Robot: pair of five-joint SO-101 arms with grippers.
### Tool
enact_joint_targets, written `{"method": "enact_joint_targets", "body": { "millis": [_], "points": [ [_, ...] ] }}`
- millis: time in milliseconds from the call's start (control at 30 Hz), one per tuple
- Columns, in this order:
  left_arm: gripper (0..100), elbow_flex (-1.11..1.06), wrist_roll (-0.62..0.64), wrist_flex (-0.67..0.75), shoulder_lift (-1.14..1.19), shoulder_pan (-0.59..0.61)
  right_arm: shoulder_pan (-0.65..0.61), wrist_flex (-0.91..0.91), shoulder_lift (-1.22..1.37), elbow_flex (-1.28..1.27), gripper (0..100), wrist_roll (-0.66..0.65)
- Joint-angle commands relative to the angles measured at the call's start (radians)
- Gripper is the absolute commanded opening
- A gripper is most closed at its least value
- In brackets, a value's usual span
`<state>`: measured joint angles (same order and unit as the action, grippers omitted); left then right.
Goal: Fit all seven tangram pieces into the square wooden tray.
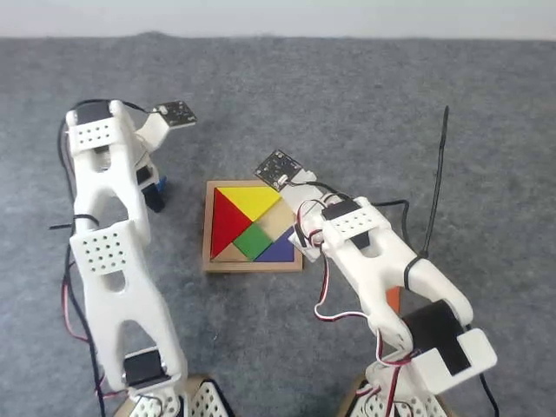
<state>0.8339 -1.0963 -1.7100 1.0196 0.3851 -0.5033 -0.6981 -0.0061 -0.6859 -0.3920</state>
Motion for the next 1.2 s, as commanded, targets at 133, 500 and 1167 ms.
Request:
{"method": "enact_joint_targets", "body": {
  "millis": [133,500,1167],
  "points": [
    [21,-0.09,0.006,-0.041,-0.055,0.014,0.012,0.005,-0.004,0.058,3.0,0.002],
    [21,-0.105,0.407,-0.041,-0.064,0.029,0.012,0.005,-0.004,0.058,3.0,0.002],
    [21,-0.101,0.838,-0.011,-0.054,0.002,0.012,0.004,-0.007,0.058,3.0,0.002]
  ]
}}
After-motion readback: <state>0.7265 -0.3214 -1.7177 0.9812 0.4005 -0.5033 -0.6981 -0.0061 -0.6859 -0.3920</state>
